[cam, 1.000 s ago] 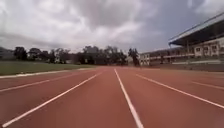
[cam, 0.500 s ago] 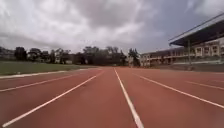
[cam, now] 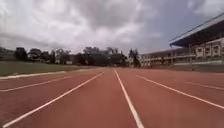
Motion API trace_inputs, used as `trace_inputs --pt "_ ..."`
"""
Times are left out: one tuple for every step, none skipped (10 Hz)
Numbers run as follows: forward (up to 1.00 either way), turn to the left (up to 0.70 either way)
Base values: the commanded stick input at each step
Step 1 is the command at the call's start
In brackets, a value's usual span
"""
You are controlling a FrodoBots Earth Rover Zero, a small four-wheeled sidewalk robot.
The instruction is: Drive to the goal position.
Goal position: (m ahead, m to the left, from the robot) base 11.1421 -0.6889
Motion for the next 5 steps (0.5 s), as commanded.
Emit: trace_inputs --pt "0.60 0.00" --pt "0.60 0.00" --pt "0.60 0.00" --pt "0.60 0.00" --pt "0.60 0.00"
